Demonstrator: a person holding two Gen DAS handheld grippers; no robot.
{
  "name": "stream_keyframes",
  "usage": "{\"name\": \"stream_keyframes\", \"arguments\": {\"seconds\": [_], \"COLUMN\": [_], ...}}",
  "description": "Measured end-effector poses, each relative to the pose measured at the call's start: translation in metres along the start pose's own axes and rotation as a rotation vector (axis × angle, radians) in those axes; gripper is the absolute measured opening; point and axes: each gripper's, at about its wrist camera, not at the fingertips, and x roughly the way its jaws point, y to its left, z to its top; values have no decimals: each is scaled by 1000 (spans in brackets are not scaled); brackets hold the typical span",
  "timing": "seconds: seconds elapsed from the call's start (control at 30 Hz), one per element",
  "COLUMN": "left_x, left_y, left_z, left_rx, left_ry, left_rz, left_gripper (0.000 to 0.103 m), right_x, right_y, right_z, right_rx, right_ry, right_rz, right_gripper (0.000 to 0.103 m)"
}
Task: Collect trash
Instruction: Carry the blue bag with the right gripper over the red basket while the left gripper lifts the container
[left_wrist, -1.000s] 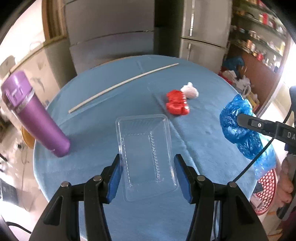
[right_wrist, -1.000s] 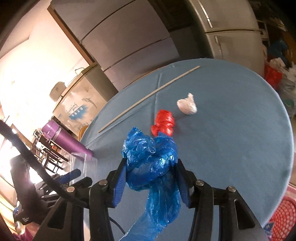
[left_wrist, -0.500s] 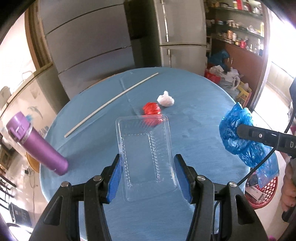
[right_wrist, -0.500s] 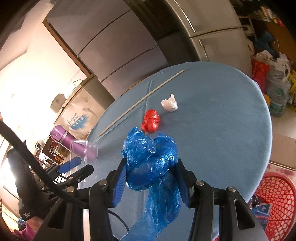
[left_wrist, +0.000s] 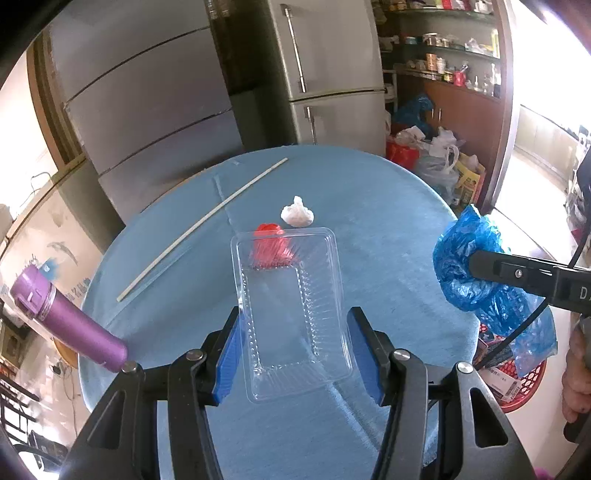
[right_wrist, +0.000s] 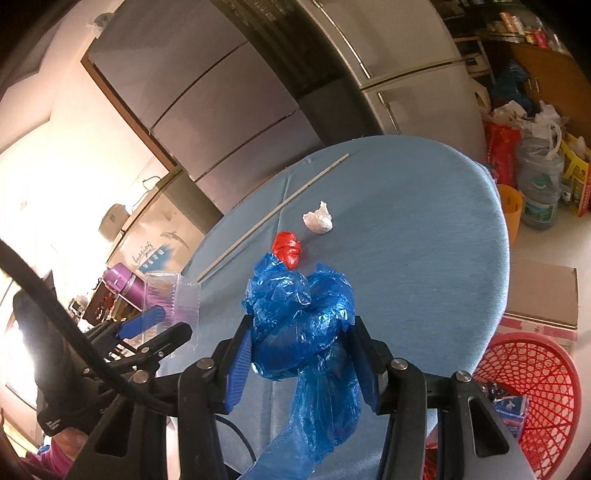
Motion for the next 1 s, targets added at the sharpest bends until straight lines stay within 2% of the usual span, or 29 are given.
{"name": "stream_keyframes", "arguments": {"seconds": [0.57, 1.0], "left_x": [-12, -11], "left_y": [-30, -58], "left_z": [11, 17], "left_rx": [66, 123], "left_ry": [-31, -32], "left_rz": [-26, -53], "left_gripper": [57, 57], "right_x": [-28, -46], "right_y": [-8, -30], "right_z": [-5, -14], "right_rx": [21, 68], "right_ry": [-38, -56], "right_rz": [-12, -24], "right_gripper": [53, 53]}}
